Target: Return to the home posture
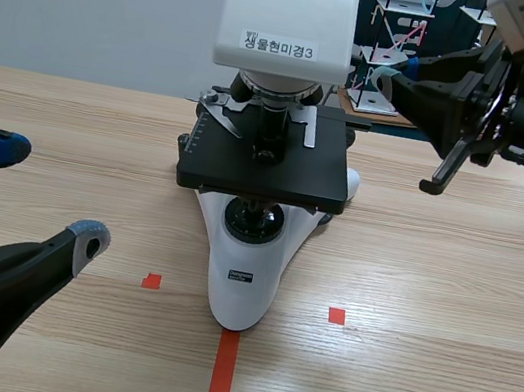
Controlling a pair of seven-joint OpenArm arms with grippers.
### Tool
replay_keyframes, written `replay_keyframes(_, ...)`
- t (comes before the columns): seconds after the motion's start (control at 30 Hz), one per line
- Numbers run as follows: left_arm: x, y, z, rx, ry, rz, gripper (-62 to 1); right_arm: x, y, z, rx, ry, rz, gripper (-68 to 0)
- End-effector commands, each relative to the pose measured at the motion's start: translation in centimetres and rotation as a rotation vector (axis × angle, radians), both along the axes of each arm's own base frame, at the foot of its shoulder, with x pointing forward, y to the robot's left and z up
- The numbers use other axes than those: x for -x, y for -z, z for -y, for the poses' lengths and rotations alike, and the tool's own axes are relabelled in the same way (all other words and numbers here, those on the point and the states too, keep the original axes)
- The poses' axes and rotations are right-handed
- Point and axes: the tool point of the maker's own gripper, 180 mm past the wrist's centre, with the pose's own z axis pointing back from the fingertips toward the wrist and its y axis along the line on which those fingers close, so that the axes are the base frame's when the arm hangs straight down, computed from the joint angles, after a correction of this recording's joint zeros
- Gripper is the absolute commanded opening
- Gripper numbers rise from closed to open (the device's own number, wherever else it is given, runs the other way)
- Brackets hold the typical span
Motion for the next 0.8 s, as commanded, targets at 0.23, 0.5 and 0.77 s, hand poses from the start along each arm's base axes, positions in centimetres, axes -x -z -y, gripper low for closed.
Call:
replay_keyframes(0.23,-0.1,-0.7,0.3,0.021,0.007,0.021,1.4,5.5,-0.9,5.7,-0.151,0.214,0.095,-16.8)
replay_keyframes(0.5,-0.1,-0.7,0.3,0.021,0.007,0.021,1.4,12.3,0.1,7.7,-0.167,0.283,0.046,-4.6)
replay_keyframes(0.77,-0.1,-0.7,0.3,0.021,0.007,0.021,1.4,15.6,1.0,7.7,-0.172,0.286,-0.034,-3.6)
